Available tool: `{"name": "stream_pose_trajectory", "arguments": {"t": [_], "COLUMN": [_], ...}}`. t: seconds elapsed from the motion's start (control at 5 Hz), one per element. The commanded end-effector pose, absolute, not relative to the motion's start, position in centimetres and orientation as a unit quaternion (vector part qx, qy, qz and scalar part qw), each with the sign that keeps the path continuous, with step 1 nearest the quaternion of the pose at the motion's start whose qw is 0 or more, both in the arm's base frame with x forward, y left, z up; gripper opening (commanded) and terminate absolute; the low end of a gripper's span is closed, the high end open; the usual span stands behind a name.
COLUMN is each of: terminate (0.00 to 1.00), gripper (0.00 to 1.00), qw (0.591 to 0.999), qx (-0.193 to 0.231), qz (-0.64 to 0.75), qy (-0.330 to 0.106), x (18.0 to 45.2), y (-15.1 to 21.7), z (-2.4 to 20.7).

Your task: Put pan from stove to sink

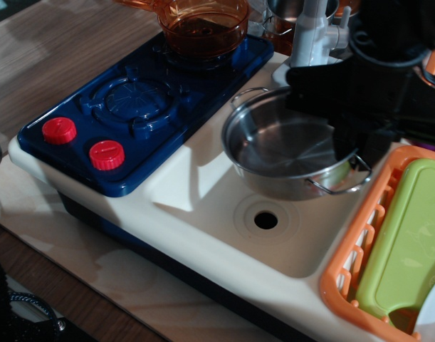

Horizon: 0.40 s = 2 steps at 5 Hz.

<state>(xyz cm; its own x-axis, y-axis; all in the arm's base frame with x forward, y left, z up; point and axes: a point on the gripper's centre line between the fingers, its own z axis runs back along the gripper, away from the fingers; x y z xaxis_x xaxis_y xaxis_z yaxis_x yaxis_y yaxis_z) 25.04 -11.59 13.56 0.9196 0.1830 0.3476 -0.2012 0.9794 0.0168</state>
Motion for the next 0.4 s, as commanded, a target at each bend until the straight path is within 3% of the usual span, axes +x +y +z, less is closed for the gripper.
{"name": "stream_pose_trajectory", "arguments": {"t": [0.0, 0.2], "terminate": [0.00, 1.00], "gripper": [1.00, 1.00], "qw": [0.974, 0.974], "qx": [0.030, 0.030], "qz": [0.099, 0.099], "qy": [-0.204, -0.204], "x": [25.65, 25.65], "y": [-11.41, -11.41], "z": [14.62, 14.62]}}
